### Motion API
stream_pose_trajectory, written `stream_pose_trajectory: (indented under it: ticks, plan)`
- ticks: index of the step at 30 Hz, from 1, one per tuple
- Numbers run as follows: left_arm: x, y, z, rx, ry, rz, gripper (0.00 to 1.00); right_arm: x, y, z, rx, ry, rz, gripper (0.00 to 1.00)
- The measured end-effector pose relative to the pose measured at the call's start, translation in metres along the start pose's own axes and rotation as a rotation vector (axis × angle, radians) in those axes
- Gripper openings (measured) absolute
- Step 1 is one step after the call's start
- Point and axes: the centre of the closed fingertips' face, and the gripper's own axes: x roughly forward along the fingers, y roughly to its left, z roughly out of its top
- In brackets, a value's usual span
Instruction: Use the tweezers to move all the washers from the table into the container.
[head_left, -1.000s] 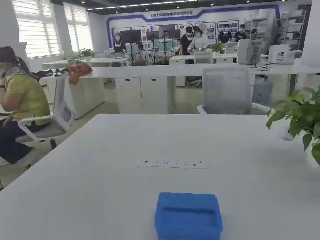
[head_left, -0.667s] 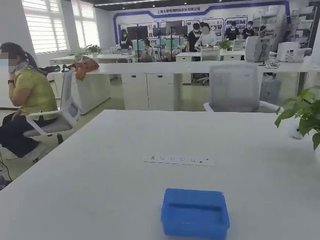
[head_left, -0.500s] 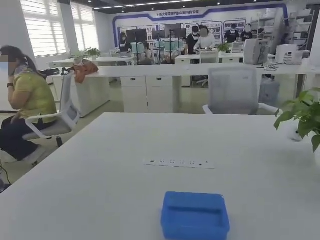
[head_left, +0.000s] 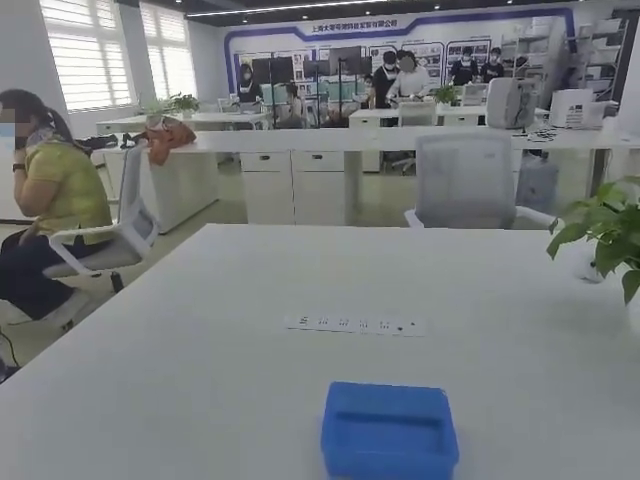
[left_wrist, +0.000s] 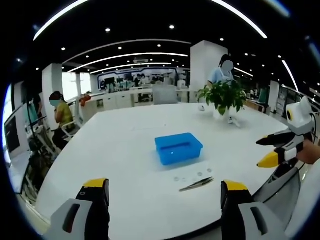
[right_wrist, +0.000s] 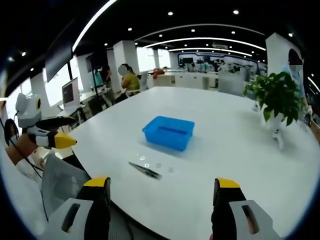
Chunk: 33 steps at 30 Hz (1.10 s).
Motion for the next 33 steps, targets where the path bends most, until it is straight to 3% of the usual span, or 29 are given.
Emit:
stream_pose_trajectory:
  ticks: [3,9,18,21,23,25,29,30,33]
  plan:
    - [0.0,0.001,0.003,-0.024,-0.016,-0.004,0.93,0.001,-0.002,0.001,0.005,-0.002,-0.002,0.83]
    - [0.008,-0.001,0.0,0.013,0.001,-0.004,0.91,0.004,-0.004,0.002,0.015,0.002,-0.004,0.83]
    - [0.02,0.005,-0.005,-0.005,0.026,-0.035,0.83,0.008,-0.006,0.006,0.009,0.004,-0.013,0.82]
    - [0.026,0.004,-0.005,0.002,0.036,-0.068,0.74,0.009,-0.008,0.006,0.008,0.01,-0.017,0.82]
    - [0.03,0.001,-0.002,0.031,0.017,-0.098,0.69,0.01,-0.009,0.005,0.006,0.017,-0.02,0.81]
    - [0.036,0.0,-0.003,0.044,0.032,-0.122,0.63,0.01,-0.011,0.003,0.01,0.025,-0.024,0.8]
    - [0.05,-0.008,-0.004,0.104,0.064,-0.218,0.47,0.01,-0.013,0.0,0.016,0.037,-0.03,0.8]
    - [0.053,-0.012,-0.007,0.126,0.09,-0.258,0.41,0.011,-0.015,-0.001,0.019,0.042,-0.033,0.8]
    - [0.066,-0.017,-0.009,0.169,0.114,-0.307,0.32,0.011,-0.018,-0.004,0.026,0.052,-0.041,0.8]
